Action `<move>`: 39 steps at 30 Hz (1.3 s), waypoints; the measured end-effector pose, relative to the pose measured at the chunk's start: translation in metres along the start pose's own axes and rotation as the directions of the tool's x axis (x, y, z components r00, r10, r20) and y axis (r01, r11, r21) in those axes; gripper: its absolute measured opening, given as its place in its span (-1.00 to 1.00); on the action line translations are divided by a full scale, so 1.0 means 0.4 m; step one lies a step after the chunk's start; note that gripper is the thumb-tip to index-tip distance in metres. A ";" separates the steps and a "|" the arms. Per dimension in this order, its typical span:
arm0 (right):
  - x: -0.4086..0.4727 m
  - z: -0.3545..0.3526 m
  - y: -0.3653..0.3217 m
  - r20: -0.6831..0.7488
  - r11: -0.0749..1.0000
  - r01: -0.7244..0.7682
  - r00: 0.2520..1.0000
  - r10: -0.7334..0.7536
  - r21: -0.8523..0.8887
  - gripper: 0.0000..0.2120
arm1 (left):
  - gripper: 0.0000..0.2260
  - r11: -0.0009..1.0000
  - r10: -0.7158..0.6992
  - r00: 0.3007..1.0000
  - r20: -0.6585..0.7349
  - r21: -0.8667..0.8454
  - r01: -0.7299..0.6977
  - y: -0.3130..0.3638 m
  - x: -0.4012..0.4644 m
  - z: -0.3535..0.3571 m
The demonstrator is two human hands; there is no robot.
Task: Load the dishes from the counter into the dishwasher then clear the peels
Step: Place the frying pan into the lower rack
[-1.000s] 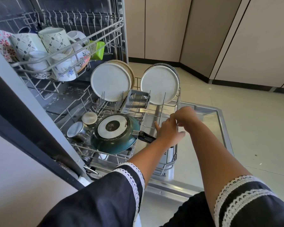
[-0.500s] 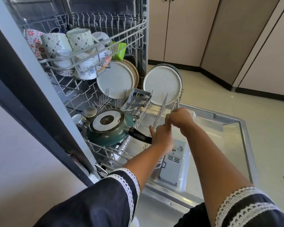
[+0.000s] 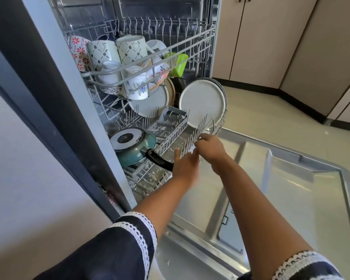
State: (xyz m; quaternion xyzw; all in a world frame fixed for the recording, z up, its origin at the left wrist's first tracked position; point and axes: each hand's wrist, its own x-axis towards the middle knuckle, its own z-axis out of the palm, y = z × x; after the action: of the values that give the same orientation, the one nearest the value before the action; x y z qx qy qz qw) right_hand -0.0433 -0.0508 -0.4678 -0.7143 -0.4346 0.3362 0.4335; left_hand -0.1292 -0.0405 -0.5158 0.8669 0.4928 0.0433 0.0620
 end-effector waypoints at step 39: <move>0.055 -0.124 0.158 -0.067 0.758 -0.097 0.995 0.070 -0.645 -0.44 | -0.37 0.999 -0.038 0.999 -0.012 0.035 0.038 0.165 -0.015 0.157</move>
State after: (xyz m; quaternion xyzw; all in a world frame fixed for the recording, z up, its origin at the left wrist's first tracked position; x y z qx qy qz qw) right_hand 0.0289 -0.0628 -0.5078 -0.8450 -0.4832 0.1703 0.1533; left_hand -0.0675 -0.0832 -0.5681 0.8581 0.5101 0.0383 0.0445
